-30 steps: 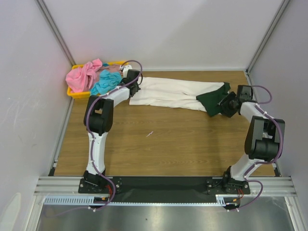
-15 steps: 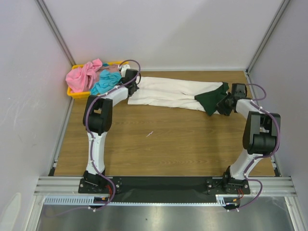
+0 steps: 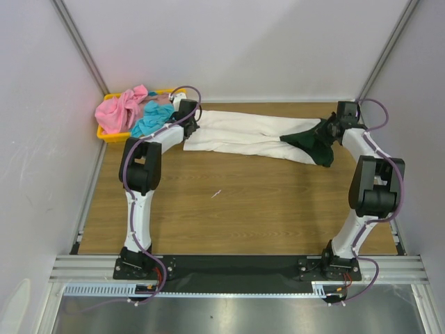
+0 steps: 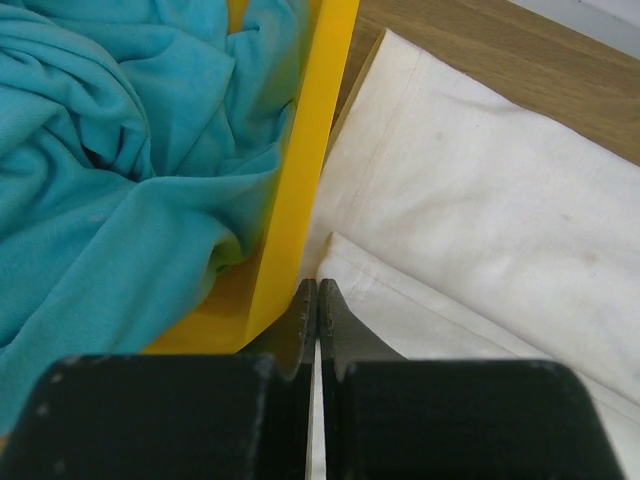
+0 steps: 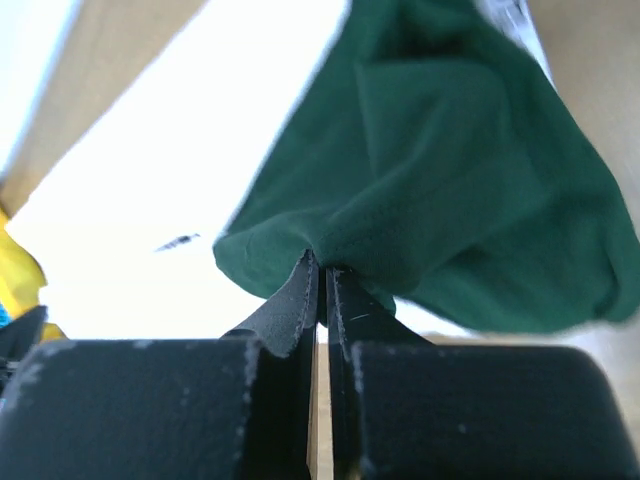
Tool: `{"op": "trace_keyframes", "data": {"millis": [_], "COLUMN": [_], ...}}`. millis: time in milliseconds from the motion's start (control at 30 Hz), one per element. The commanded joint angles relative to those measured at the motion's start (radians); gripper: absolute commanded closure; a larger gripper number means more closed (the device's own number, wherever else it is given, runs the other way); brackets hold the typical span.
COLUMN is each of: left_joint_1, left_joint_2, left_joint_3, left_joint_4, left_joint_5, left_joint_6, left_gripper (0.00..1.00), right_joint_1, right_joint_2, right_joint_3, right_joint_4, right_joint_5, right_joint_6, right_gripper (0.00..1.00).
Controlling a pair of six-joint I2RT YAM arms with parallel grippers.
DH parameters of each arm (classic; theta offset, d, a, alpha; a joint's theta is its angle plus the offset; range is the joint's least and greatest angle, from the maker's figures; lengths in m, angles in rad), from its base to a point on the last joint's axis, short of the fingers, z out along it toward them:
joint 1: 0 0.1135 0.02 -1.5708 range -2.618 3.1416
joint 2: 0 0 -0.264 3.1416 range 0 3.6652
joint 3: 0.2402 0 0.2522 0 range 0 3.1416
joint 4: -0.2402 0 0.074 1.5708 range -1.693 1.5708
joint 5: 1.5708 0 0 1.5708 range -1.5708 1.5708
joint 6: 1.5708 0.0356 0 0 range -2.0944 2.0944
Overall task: Fold and stack the t-shirts
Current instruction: Fold the tshirt
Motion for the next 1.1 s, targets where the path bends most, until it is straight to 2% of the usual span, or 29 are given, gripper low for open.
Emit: {"op": "trace_keyframes", "data": {"millis": [0, 400, 833, 933, 1000, 1033, 1067], "left_joint_1": [0.016, 0.018, 0.018, 0.018, 0.018, 0.018, 0.018], "left_joint_2": [-0.050, -0.048, -0.045, -0.042, -0.037, -0.034, -0.034], "left_joint_3": [-0.006, -0.004, 0.002, 0.008, 0.014, 0.019, 0.025], "left_joint_4": [0.034, 0.039, 0.036, 0.033, 0.027, 0.025, 0.019], "left_joint_5": [-0.004, 0.007, 0.004, 0.001, -0.001, -0.001, -0.002], "left_joint_6": [0.022, 0.025, 0.027, 0.028, 0.030, 0.030, 0.031], "left_gripper": [1.00, 1.00, 1.00, 1.00, 1.00, 1.00, 1.00], "right_joint_1": [0.010, 0.028, 0.026, 0.025, 0.022, 0.020, 0.020], "right_joint_2": [0.060, 0.341, 0.509, 0.536, 0.554, 0.557, 0.562], "right_joint_3": [0.093, 0.425, 0.731, 0.754, 0.766, 0.768, 0.774], "right_joint_4": [0.005, -0.011, -0.112, -0.127, -0.130, -0.127, -0.129], "right_joint_5": [-0.004, -0.090, -0.026, -0.026, -0.035, -0.053, -0.063], "right_joint_6": [-0.038, -0.111, -0.207, -0.210, -0.216, -0.223, -0.228], "right_gripper": [1.00, 1.00, 1.00, 0.93, 0.83, 0.75, 0.60]}}
